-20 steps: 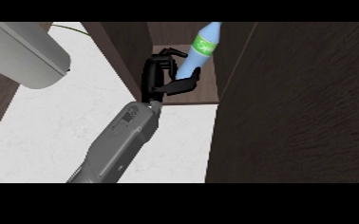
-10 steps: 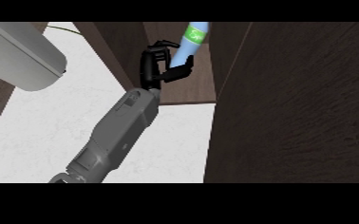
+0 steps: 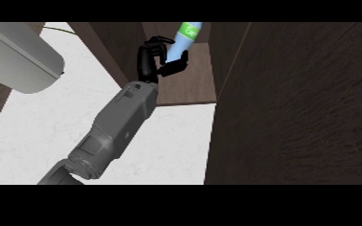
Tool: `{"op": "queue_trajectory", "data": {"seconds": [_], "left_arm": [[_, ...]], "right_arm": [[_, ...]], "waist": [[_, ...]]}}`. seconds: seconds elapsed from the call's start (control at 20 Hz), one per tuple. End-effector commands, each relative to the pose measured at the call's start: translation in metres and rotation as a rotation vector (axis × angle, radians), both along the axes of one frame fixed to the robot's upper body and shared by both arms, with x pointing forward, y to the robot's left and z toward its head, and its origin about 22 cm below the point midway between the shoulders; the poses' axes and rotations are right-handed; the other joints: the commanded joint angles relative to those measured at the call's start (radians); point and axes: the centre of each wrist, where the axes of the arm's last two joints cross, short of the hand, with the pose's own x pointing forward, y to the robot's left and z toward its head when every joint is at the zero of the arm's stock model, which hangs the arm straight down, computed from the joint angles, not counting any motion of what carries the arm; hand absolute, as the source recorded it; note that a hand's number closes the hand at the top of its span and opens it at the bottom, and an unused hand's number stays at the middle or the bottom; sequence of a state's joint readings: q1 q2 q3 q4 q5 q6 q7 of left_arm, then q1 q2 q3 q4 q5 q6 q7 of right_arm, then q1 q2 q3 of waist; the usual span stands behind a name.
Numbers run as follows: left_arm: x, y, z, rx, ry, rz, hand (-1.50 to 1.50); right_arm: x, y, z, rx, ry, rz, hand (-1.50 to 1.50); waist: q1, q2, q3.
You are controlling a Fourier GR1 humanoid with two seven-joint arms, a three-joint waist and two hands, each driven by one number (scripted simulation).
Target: Pick up the bottled water, place it into the cabinet and close the cabinet
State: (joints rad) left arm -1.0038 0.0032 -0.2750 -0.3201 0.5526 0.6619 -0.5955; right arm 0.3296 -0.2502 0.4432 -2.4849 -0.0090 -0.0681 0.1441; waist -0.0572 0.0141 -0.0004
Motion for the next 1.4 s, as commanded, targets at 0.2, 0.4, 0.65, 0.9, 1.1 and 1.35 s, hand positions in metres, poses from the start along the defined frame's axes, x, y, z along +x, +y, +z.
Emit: {"op": "queue_trajectory", "data": {"seconds": [0.2,0.4,0.65,0.9,1.1,1.35], "left_arm": [[0.008,0.002,0.003,0.104,-0.001,0.019,-1.5],[0.013,0.007,0.008,0.04,-0.005,0.006,-1.5],[0.014,0.004,0.011,0.039,-0.017,0.014,-1.5],[0.011,0.005,0.005,0.029,-0.033,-0.02,-1.5],[0.021,0.0,0.024,0.059,-0.053,-0.07,-1.5],[0.019,-0.004,0.025,-0.072,-0.123,-0.2,-1.5]], "right_arm": [[-0.008,-0.012,0.012,0.03,-0.024,0.045,-1.5],[-0.009,-0.011,0.021,0.031,-0.04,0.038,-1.5],[-0.011,-0.007,0.014,0.037,-0.039,0.03,-1.5],[-0.002,-0.005,0.013,0.038,-0.02,0.042,-1.5],[-0.008,-0.01,0.014,0.033,-0.019,0.048,-1.5],[-0.014,-0.005,0.013,0.034,-0.02,0.057,-1.5]], "waist": [[-0.021,0.009,0.001],[-0.008,0.01,-0.001],[-0.016,0.009,-0.001],[-0.016,0.009,-0.001],[-0.012,0.01,0.0],[-0.02,0.006,-0.001]]}}
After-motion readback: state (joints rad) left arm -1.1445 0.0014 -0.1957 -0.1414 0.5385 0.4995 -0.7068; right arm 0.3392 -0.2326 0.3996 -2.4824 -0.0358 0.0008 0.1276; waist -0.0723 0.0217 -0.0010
